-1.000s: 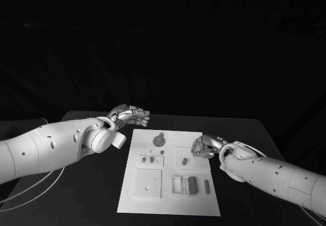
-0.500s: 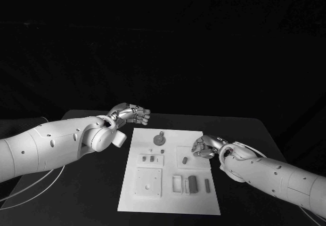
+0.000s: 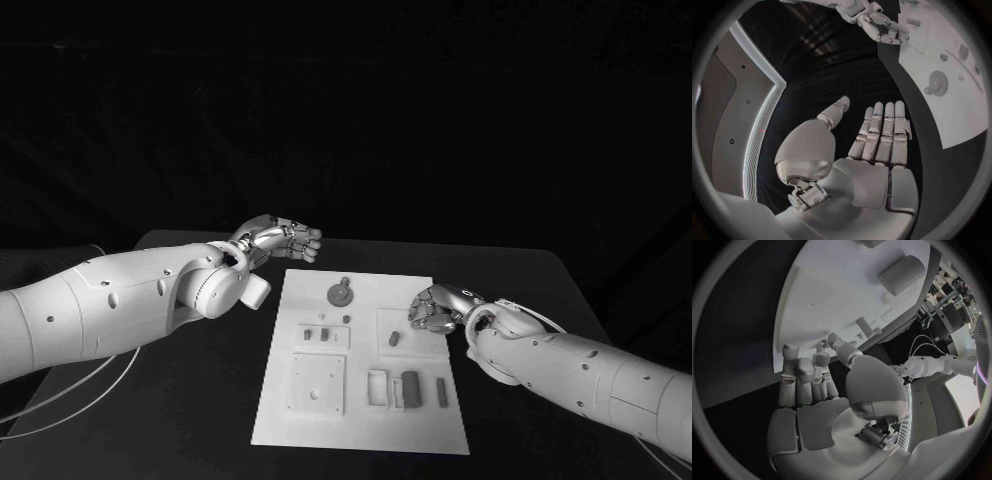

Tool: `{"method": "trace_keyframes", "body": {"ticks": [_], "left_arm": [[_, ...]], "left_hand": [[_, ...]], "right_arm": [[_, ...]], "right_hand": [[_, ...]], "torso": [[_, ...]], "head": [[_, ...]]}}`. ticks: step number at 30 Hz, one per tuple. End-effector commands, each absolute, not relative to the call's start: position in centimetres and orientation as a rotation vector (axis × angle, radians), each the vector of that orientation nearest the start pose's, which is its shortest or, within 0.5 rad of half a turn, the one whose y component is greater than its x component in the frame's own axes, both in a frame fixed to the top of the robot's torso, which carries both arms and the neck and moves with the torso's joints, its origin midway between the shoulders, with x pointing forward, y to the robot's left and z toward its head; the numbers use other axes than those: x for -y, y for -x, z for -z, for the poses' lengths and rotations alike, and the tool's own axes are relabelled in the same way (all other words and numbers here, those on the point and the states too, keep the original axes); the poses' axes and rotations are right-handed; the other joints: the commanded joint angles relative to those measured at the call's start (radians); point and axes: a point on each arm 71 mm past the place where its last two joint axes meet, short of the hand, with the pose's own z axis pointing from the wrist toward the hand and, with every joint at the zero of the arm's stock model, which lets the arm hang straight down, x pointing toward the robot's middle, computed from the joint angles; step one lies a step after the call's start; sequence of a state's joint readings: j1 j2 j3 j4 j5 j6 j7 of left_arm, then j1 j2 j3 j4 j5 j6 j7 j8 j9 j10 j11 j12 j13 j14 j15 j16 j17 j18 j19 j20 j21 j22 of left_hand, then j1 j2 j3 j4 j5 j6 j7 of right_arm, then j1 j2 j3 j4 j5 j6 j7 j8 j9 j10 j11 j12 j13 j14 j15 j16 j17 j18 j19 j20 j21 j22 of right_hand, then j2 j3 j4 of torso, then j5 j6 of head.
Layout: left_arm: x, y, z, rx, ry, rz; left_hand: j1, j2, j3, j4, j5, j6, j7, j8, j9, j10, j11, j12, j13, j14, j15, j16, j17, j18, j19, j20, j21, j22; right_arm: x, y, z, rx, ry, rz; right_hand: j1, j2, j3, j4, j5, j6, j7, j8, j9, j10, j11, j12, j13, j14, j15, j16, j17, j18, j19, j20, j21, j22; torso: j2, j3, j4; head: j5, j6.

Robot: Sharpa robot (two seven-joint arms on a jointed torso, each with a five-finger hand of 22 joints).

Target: Assemble the parts on the task board

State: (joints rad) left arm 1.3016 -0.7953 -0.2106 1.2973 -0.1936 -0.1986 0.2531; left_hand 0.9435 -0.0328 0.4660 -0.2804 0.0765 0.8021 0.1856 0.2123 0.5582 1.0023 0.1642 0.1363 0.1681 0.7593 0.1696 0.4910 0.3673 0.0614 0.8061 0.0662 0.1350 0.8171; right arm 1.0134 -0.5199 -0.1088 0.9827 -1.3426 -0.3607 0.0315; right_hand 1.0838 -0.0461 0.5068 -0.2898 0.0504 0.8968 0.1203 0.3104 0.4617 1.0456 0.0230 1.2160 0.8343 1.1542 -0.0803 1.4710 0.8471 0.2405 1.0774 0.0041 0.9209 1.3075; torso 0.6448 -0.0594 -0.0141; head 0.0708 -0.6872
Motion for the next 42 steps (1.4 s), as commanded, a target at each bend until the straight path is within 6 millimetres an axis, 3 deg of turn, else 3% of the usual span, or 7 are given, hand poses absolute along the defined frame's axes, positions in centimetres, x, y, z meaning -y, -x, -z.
{"method": "trace_keyframes", "body": {"ticks": [1, 11, 17, 37, 42], "left_arm": [[-24.99, -52.29, 20.35, -1.661, 0.924, 1.269], [-24.94, -52.3, 20.3, -1.66, 0.923, 1.269], [-24.81, -52.31, 20.16, -1.66, 0.917, 1.279], [-24.78, -52.37, 19.96, -1.658, 0.915, 1.28], [-24.85, -52.39, 19.86, -1.656, 0.915, 1.279]], "left_hand": [[0.005, -0.006, -0.006, 0.002, 0.005, 0.0, 0.01, 0.005, -0.001, 0.008, 0.002, -0.005, -0.002, 0.007, -0.002, -0.005, 0.001, 0.011, 0.008, 0.002, -0.004, -0.002], [0.006, -0.007, -0.005, 0.002, 0.005, 0.0, 0.01, 0.005, -0.002, 0.008, 0.002, -0.005, -0.003, 0.008, -0.001, -0.006, 0.002, 0.011, 0.008, 0.002, -0.004, -0.002], [0.002, -0.009, -0.009, 0.004, 0.003, -0.001, 0.009, 0.005, -0.003, 0.008, 0.001, -0.007, -0.006, 0.006, -0.002, -0.009, 0.002, 0.011, 0.008, 0.003, -0.006, -0.003], [0.001, -0.008, -0.012, 0.002, 0.002, -0.001, 0.007, 0.005, -0.005, 0.009, 0.0, -0.009, -0.009, 0.004, -0.003, -0.013, 0.003, 0.011, 0.009, 0.002, -0.007, -0.005], [0.001, -0.008, -0.013, 0.002, 0.002, -0.001, 0.007, 0.005, -0.005, 0.009, 0.0, -0.009, -0.01, 0.004, -0.003, -0.014, 0.003, 0.011, 0.009, 0.002, -0.007, -0.005]], "right_arm": [[18.99, -51.05, 33.15, -1.846, 0.044, -0.573], [18.77, -51.04, 33.17, -1.85, 0.047, -0.577], [18.71, -51.03, 33.19, -1.855, 0.047, -0.577], [18.48, -51.12, 33.26, -1.86, 0.051, -0.567], [18.39, -51.13, 33.27, -1.86, 0.052, -0.568]], "right_hand": [[-0.001, 0.01, 0.006, 0.002, 0.001, 0.013, 0.012, -0.001, -0.001, 0.003, -0.004, 0.006, 0.001, 0.0, -0.007, 0.005, -0.002, 0.021, 0.002, -0.006, 0.006, 0.018], [-0.003, 0.019, 0.011, 0.001, 0.002, 0.014, 0.011, -0.002, -0.001, 0.005, -0.005, 0.005, 0.002, 0.0, -0.007, 0.007, -0.003, 0.021, 0.003, -0.006, 0.007, 0.018], [-0.004, 0.022, 0.013, 0.001, 0.001, 0.015, 0.011, -0.002, 0.0, 0.005, -0.005, 0.005, 0.002, 0.0, -0.008, 0.007, -0.004, 0.021, 0.003, -0.007, 0.008, 0.018], [-0.006, 0.038, 0.02, 0.0, 0.001, 0.018, 0.01, -0.002, 0.0, 0.007, -0.005, 0.005, 0.003, 0.0, -0.008, 0.01, -0.006, 0.021, 0.002, -0.007, 0.01, 0.018], [-0.005, 0.046, 0.023, 0.0, 0.002, 0.021, 0.009, -0.001, 0.001, 0.007, -0.006, 0.005, 0.003, 0.0, -0.009, 0.011, -0.006, 0.021, 0.002, -0.008, 0.011, 0.019]], "torso": [[0.0, -0.0012, 0.0001], [-0.001, -0.0007, -0.0014], [0.0, -0.0005, -0.0001], [0.001, -0.0008, 0.0012], [0.001, -0.0002, -0.0012]], "head": [[0.002, -0.001], [0.0, -0.004], [-0.004, 0.003], [-0.001, -0.006], [0.001, -0.007]]}}
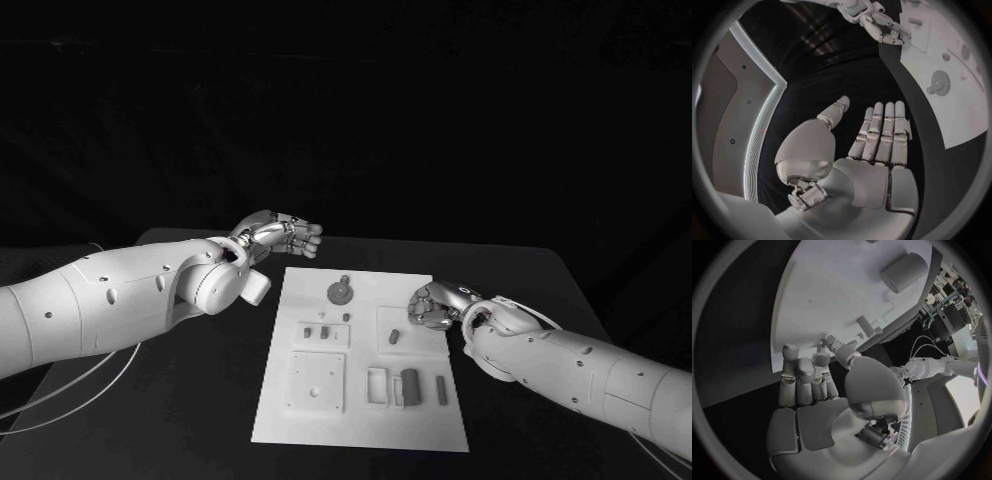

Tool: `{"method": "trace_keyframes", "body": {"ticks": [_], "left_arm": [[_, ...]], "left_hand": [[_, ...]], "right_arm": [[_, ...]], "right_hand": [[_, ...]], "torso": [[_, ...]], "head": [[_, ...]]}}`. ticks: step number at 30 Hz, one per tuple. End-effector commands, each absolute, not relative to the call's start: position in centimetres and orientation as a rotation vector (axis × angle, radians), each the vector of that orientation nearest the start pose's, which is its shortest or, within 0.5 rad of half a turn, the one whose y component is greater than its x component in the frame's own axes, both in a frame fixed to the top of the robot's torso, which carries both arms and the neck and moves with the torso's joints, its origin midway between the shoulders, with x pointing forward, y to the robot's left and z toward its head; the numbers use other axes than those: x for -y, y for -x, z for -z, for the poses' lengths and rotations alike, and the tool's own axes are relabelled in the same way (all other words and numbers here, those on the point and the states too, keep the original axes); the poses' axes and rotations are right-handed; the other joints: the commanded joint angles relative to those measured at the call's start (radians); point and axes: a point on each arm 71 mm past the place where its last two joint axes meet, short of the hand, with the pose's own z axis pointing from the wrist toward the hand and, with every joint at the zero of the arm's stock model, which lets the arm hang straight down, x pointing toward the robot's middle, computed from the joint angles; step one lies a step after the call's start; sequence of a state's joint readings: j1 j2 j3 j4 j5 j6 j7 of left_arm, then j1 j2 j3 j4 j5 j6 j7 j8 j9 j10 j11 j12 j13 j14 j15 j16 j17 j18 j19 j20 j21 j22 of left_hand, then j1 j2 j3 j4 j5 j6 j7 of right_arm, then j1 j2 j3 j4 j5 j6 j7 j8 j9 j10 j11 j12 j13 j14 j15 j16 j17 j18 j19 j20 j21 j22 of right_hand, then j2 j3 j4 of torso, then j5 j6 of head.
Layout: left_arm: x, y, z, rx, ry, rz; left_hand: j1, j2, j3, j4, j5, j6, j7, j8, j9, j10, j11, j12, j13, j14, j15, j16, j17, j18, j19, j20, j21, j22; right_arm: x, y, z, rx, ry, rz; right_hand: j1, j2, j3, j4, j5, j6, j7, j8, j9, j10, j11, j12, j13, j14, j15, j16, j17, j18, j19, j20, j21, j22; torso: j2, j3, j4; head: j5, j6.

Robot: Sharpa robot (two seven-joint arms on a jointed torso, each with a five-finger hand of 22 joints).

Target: Assemble the parts on the task board

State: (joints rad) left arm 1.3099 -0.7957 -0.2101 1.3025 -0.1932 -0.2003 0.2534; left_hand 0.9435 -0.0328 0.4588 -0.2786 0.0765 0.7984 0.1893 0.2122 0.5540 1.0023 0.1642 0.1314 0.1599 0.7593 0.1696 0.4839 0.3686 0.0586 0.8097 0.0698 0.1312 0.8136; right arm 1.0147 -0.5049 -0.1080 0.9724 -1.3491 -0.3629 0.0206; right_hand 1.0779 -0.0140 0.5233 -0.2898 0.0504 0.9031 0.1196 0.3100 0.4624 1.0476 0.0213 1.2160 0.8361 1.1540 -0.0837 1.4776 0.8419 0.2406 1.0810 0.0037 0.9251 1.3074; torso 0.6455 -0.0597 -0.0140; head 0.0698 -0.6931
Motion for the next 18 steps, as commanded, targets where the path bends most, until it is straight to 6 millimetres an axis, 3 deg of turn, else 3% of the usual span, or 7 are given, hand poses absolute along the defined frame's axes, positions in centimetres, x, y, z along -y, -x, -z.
{"method": "trace_keyframes", "body": {"ticks": [1, 18], "left_arm": [[-24.85, -52.4, 19.85, -1.656, 0.915, 1.279], [-24.76, -52.48, 19.84, -1.657, 0.914, 1.28]], "left_hand": [[0.001, -0.008, -0.005, 0.001, 0.002, 0.003, 0.003, 0.005, -0.001, 0.01, 0.0, -0.005, -0.002, 0.004, -0.003, -0.007, 0.002, 0.014, 0.005, -0.002, -0.004, -0.001], [0.001, -0.007, -0.006, 0.0, 0.002, 0.003, 0.004, 0.005, -0.002, 0.011, 0.0, -0.005, -0.003, 0.005, -0.003, -0.007, 0.002, 0.014, 0.006, -0.002, -0.004, -0.002]], "right_arm": [[18.4, -51.13, 33.27, -1.859, 0.053, -0.568], [18.15, -51.15, 33.18, -1.846, 0.057, -0.567]], "right_hand": [[0.001, 0.015, 0.007, -0.001, 0.002, 0.015, 0.01, 0.0, 0.0, 0.005, -0.005, 0.005, 0.002, 0.0, -0.006, 0.005, -0.001, 0.021, -0.002, -0.007, 0.007, 0.019], [-0.013, 0.03, 0.012, 0.0, 0.002, 0.051, -0.003, 0.016, 0.01, 0.017, -0.016, 0.005, 0.003, 0.004, -0.016, 0.015, -0.005, 0.021, 0.001, -0.009, 0.016, 0.019]], "torso": [[0.0, 0.0002, -0.0015], [-0.001, 0.0015, -0.0022]], "head": [[0.002, -0.002], [0.002, 0.0]]}}
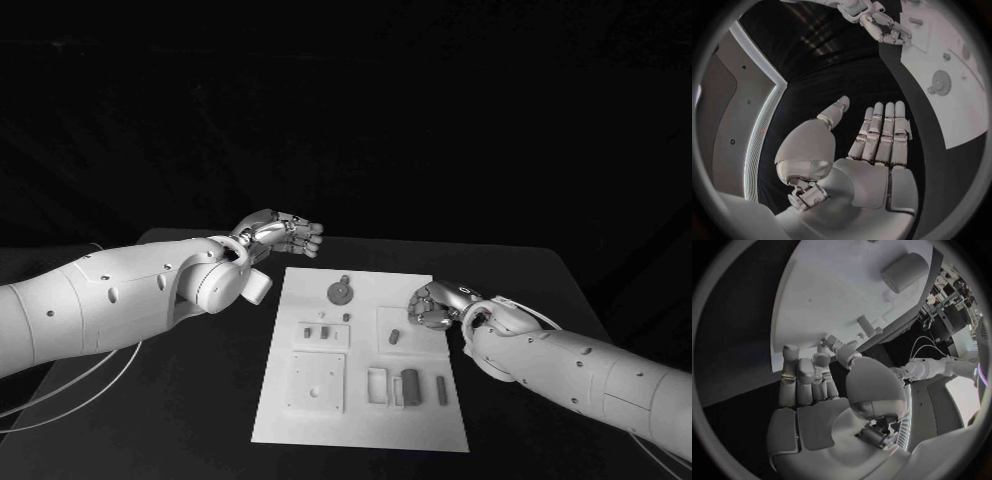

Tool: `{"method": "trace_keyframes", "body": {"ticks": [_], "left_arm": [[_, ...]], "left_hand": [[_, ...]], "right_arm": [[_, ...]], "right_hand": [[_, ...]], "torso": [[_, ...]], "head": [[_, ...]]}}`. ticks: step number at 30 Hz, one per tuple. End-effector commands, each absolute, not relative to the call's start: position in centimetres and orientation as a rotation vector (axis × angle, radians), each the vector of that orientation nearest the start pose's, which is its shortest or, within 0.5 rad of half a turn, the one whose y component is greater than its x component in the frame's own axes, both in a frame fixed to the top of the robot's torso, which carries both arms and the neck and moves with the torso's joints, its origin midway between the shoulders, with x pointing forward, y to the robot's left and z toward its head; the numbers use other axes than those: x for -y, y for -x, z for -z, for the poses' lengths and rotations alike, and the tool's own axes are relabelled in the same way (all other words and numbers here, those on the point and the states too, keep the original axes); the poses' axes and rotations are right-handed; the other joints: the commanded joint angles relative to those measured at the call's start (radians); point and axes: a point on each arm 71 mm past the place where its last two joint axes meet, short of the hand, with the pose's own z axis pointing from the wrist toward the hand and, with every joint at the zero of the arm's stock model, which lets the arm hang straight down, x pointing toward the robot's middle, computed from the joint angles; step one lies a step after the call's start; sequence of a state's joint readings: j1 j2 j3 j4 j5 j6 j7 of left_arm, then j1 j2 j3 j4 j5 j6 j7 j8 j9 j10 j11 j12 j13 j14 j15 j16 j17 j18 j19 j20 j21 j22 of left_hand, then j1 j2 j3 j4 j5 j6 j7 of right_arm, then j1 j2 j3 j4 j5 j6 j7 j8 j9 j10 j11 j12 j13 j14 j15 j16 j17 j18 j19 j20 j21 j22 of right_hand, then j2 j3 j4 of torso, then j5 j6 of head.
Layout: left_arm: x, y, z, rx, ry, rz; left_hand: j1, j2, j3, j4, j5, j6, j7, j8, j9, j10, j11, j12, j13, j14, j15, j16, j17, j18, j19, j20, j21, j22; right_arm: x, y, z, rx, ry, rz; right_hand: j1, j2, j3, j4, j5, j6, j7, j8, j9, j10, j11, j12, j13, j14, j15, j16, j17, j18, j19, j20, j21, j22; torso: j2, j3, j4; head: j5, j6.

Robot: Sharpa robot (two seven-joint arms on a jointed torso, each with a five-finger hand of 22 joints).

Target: Assemble the parts on the task board

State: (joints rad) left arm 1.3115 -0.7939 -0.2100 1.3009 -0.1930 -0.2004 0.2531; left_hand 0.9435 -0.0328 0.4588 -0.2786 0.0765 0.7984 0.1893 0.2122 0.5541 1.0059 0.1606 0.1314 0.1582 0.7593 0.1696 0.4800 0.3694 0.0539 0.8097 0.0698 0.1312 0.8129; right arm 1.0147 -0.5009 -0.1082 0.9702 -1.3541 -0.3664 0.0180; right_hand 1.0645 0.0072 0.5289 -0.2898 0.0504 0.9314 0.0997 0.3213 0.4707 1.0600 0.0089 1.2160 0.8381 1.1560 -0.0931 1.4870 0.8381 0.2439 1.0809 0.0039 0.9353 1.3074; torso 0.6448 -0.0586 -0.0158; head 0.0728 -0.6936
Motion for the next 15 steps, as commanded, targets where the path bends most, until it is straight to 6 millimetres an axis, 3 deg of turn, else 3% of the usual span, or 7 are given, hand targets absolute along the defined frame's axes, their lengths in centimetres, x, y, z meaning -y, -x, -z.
{"method": "trace_keyframes", "body": {"ticks": [1, 15], "left_arm": [[-24.77, -52.49, 19.84, -1.657, 0.914, 1.279], [-24.87, -52.51, 19.84, -1.656, 0.915, 1.276]], "left_hand": [[0.002, -0.007, -0.006, 0.0, 0.002, 0.003, 0.004, 0.005, -0.002, 0.007, 0.003, -0.005, -0.001, 0.005, -0.003, -0.003, 0.001, 0.019, 0.006, -0.002, -0.004, -0.001], [0.002, -0.007, -0.007, 0.0, 0.002, 0.003, 0.004, 0.005, -0.002, 0.008, 0.004, -0.006, -0.002, 0.005, -0.003, -0.004, 0.002, 0.019, 0.006, -0.002, -0.004, -0.002]], "right_arm": [[18.15, -51.17, 33.19, -1.847, 0.055, -0.565], [18.26, -51.32, 33.15, -1.834, 0.055, -0.553]], "right_hand": [[0.0, 0.01, 0.007, 0.0, 0.002, 0.024, 0.017, 0.005, 0.002, 0.005, -0.005, 0.005, 0.001, 0.002, -0.007, 0.006, -0.001, 0.018, 0.001, -0.01, 0.006, 0.019], [-0.001, 0.031, 0.018, 0.0, 0.002, 0.038, 0.011, 0.01, 0.007, 0.008, -0.01, 0.001, 0.001, 0.001, -0.012, 0.008, -0.004, 0.018, 0.0, -0.011, 0.007, 0.018]], "torso": [[0.0, 0.0005, -0.0004], [0.0, -0.0001, 0.0007]], "head": [[0.0, 0.0], [-0.002, -0.001]]}}
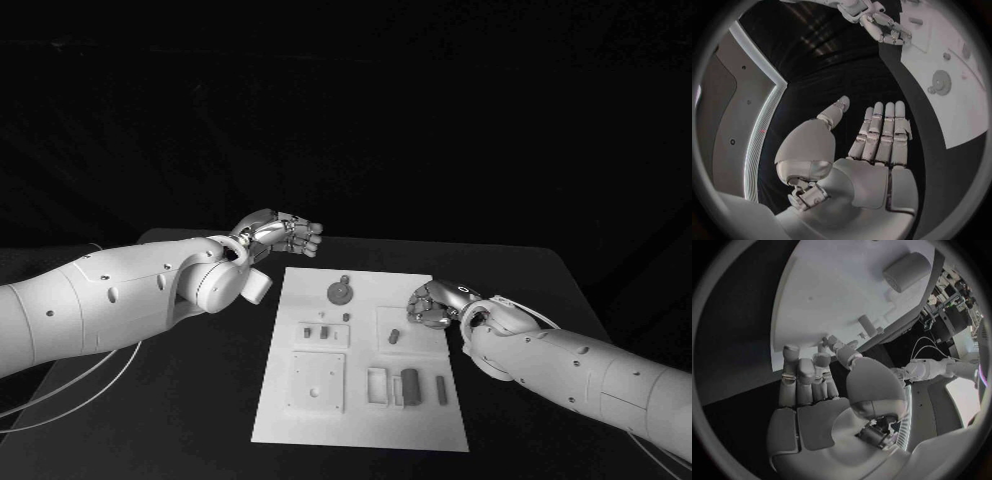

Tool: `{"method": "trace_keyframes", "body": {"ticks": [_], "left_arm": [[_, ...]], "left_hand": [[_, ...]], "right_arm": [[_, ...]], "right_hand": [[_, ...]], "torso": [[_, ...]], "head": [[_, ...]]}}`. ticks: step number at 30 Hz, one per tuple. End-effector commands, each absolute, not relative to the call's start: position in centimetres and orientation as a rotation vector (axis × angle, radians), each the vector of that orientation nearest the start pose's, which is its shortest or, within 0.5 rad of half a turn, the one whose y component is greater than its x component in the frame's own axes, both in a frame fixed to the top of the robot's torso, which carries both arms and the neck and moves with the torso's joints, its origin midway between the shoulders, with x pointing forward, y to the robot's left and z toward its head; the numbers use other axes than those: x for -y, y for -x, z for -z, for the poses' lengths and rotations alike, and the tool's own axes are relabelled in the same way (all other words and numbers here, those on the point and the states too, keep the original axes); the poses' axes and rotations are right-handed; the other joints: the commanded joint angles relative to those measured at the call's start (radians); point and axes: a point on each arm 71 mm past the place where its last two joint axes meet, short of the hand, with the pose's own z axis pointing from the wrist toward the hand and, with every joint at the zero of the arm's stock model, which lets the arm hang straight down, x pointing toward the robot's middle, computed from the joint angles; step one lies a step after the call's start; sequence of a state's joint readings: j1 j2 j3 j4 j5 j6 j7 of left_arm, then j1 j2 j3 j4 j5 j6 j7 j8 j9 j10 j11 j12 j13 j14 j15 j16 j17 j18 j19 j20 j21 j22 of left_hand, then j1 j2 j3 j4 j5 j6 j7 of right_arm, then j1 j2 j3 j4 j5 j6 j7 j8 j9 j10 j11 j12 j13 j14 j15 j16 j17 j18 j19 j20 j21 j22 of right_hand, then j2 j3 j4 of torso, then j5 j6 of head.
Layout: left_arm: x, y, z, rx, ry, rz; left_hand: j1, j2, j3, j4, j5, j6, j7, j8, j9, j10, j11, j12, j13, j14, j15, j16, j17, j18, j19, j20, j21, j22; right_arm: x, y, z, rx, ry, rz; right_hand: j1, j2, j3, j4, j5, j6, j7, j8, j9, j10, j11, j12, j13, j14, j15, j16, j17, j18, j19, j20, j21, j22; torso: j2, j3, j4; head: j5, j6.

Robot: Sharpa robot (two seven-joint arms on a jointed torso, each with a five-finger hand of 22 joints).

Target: Assemble the parts on the task board

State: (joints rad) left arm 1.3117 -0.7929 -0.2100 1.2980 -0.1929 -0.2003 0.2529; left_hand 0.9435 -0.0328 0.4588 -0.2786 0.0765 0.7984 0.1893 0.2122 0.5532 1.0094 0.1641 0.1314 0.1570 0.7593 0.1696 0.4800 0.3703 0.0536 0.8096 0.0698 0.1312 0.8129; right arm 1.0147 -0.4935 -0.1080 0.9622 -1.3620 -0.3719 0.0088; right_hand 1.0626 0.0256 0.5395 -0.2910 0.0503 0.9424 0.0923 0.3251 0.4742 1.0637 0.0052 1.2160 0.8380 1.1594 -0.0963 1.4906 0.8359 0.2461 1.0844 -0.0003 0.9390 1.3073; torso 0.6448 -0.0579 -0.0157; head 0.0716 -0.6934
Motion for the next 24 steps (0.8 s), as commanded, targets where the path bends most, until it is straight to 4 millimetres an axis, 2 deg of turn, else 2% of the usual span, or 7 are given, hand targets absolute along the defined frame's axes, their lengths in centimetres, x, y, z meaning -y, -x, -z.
{"method": "trace_keyframes", "body": {"ticks": [1, 7, 24], "left_arm": [[-24.9, -52.5, 19.8, -1.655, 0.916, 1.275], [-25.0, -52.5, 19.8, -1.654, 0.916, 1.274], [-25.2, -52.5, 19.8, -1.651, 0.918, 1.271]], "left_hand": [[0.002, -0.007, -0.007, 0.0, 0.002, 0.003, 0.004, 0.005, -0.001, 0.004, 0.0, -0.006, -0.001, 0.005, -0.003, -0.004, 0.001, 0.019, 0.007, -0.002, -0.005, -0.002], [0.003, -0.007, -0.007, 0.0, 0.002, 0.003, 0.004, 0.005, -0.002, 0.004, 0.0, -0.006, -0.002, 0.005, -0.002, -0.005, 0.001, 0.019, 0.007, -0.002, -0.005, -0.002], [0.002, -0.008, -0.009, 0.0, 0.002, 0.003, 0.004, 0.006, -0.003, 0.005, 0.0, -0.007, -0.004, 0.006, -0.002, -0.006, 0.002, 0.019, 0.007, -0.001, -0.006, -0.003]], "right_arm": [[18.3, -51.3, 33.1, -1.83, 0.056, -0.554], [18.3, -51.3, 33.0, -1.811, 0.06, -0.565], [18.6, -51.5, 31.9, -1.756, 0.076, -0.597]], "right_hand": [[0.002, 0.014, 0.01, 0.001, 0.002, 0.029, 0.018, 0.008, 0.004, 0.004, -0.007, 0.001, 0.001, -0.003, -0.009, 0.004, -0.002, 0.016, -0.004, -0.007, 0.004, 0.018], [0.008, 0.011, 0.035, 0.003, 0.002, 0.035, 0.015, 0.01, 0.006, 0.005, -0.009, -0.004, 0.001, -0.005, -0.012, 0.003, -0.005, 0.016, -0.006, -0.006, 0.003, 0.017], [0.004, 0.006, 0.049, 0.003, 0.002, 0.043, 0.013, 0.012, 0.008, 0.007, -0.011, -0.006, 0.001, -0.005, -0.013, 0.004, -0.007, 0.016, -0.005, -0.006, 0.004, 0.017]], "torso": [[0.0, -0.0009, 0.0005], [0.0, -0.0014, -0.0004], [0.0, -0.0001, -0.0008]], "head": [[-0.001, -0.002], [-0.001, -0.002], [-0.002, -0.002]]}}
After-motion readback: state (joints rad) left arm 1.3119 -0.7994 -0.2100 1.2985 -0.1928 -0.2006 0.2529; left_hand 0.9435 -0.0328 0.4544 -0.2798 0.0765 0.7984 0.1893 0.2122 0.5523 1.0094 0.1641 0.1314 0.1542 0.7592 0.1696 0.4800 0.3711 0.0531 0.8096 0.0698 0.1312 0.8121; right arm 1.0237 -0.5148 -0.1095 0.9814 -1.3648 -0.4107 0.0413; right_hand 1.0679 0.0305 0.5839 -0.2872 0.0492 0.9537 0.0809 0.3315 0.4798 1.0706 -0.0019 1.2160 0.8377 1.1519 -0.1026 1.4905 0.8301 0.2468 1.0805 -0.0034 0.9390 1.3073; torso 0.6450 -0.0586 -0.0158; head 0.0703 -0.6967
